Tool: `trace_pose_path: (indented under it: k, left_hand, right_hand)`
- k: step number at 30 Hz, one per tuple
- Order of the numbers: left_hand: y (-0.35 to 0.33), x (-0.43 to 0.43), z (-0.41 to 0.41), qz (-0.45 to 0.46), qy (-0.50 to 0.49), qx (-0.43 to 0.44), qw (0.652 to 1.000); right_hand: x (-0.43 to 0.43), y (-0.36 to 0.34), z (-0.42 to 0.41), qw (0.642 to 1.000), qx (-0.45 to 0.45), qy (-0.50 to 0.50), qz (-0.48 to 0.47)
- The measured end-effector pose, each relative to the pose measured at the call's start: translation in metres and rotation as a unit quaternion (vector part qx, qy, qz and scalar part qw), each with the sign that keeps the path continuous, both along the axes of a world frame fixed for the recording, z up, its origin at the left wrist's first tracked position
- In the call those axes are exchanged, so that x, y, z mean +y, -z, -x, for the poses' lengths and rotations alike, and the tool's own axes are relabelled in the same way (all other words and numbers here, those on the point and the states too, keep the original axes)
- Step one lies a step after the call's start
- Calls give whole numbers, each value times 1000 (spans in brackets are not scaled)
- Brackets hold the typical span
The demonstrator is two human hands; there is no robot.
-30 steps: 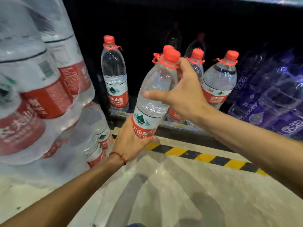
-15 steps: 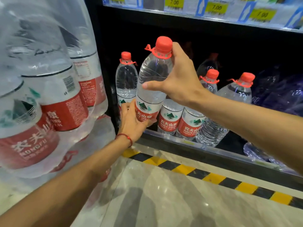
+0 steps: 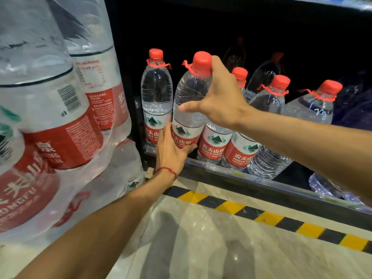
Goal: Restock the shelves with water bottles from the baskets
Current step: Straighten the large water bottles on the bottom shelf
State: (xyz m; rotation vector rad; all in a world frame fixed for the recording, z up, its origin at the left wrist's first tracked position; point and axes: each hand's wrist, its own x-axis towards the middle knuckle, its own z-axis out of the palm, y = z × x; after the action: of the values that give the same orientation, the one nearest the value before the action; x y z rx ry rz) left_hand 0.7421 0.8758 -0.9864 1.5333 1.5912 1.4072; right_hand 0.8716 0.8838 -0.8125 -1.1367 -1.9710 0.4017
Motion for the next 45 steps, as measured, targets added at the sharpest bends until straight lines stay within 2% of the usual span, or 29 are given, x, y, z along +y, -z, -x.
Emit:
trace_pose_path:
  k: [5, 10, 15, 23, 27, 34, 38, 42, 45]
  left_hand:
    - [16, 2, -6, 11, -19, -10, 1000]
    - [22, 8, -11, 44, -61, -2, 997]
    - [25, 8, -13, 57, -64, -2, 996]
    - [32, 15, -19, 79, -93, -80, 989]
    - [34, 16, -21, 81, -104, -85, 988]
    - [32, 15, -27, 73, -108, -78, 988]
    - [35, 16, -26, 69, -125, -97, 985]
    - [30, 13, -30, 77, -115, -78, 987]
    - [17, -1, -23, 45, -105, -57, 992]
  right_hand:
    - [9, 4, 8, 999, -37, 21, 20]
    - [21, 3, 9, 994, -8, 66, 82]
    - [30, 2, 17, 988, -6, 93, 125]
    - [34, 3, 24, 980, -2, 129, 152]
    - [38, 5, 32, 977, -16, 139, 161]
    - [30, 9, 32, 979, -54, 137, 144]
    - [12, 11, 35, 986, -40, 122, 106]
    - [-13, 19, 26, 991, -55, 96, 77]
    - [-36, 23, 12, 991, -108, 72, 29]
